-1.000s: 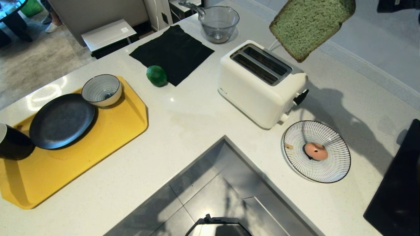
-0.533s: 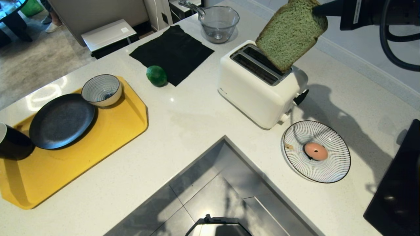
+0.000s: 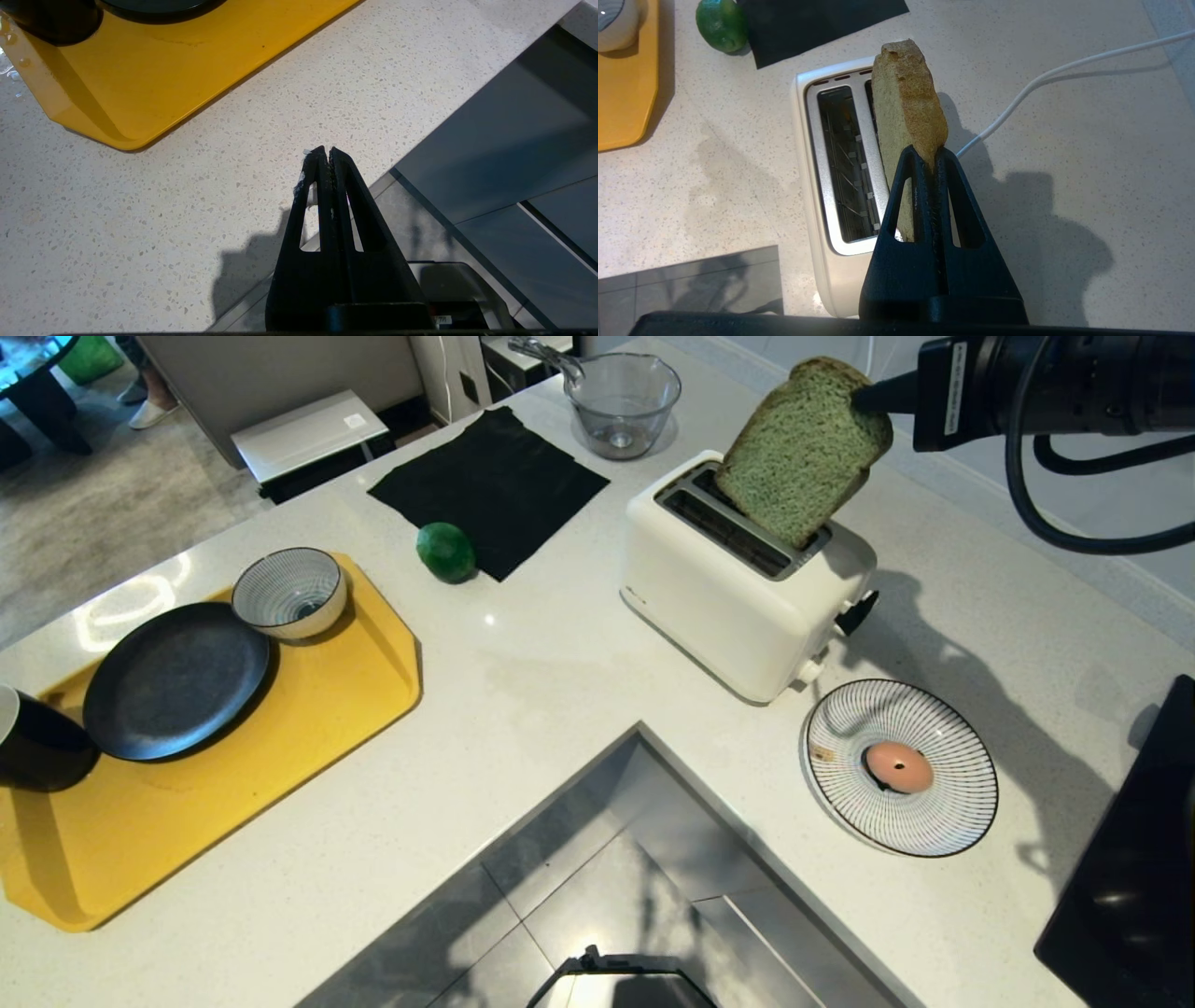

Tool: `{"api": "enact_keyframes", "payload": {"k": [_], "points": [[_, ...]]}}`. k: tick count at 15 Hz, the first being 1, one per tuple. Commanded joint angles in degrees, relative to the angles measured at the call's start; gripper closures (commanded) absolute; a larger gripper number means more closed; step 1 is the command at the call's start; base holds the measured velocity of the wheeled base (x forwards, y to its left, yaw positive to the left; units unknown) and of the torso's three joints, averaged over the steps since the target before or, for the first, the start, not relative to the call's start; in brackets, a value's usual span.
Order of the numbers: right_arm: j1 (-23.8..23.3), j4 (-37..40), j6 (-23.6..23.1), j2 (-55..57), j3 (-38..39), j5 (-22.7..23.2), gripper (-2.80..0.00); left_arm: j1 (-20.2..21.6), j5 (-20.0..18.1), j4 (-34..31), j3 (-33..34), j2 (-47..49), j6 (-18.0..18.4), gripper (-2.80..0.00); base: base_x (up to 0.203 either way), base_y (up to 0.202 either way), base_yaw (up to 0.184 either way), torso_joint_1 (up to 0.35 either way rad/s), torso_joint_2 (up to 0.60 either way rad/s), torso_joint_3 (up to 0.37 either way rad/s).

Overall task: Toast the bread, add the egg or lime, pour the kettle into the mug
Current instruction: Put the bread slices in the toaster

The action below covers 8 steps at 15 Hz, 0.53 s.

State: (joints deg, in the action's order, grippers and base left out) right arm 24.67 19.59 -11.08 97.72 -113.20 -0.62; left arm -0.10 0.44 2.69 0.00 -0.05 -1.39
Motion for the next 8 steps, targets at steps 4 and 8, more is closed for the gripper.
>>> {"api": "enact_keyframes", "payload": {"k": [4,8], "points": [[-0.32,0.27,-1.06,0.71,0.02,0.24,0.0,0.01,0.0,0.03,0.88,-0.04,-0.01,0.0,0.0,0.0,0.0,0.0,0.0,0.0],[-0.15,0.36,-2.12,2.05,0.27,0.45,0.0,0.01,0.02,0.03,0.88,-0.04,-0.01,0.0,0.0,0.0,0.0,0.0,0.0,0.0]]}}
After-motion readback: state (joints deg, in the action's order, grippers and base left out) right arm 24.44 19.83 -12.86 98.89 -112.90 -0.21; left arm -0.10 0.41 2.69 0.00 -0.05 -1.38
